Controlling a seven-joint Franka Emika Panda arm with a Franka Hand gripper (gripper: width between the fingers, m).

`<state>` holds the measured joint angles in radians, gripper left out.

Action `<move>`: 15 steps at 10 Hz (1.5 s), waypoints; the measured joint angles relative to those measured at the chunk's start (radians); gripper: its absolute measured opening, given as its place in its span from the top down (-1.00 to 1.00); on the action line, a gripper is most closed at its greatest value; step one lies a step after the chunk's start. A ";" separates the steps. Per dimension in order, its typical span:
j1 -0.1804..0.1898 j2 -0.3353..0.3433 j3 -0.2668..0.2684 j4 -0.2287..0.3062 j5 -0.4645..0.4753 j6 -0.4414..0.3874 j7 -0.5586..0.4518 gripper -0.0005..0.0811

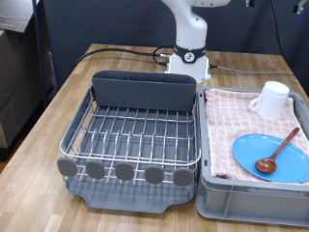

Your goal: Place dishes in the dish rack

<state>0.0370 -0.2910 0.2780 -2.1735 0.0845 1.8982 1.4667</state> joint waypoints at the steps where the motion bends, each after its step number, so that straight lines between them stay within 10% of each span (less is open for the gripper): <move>1: 0.000 0.033 0.008 0.022 -0.007 0.014 0.010 -0.98; 7: 0.003 0.122 0.041 0.070 -0.133 0.067 0.006 -0.98; 15: 0.007 0.233 0.135 -0.117 -0.420 0.436 0.269 -0.98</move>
<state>0.0443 -0.0581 0.4133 -2.2901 -0.3359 2.3341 1.7356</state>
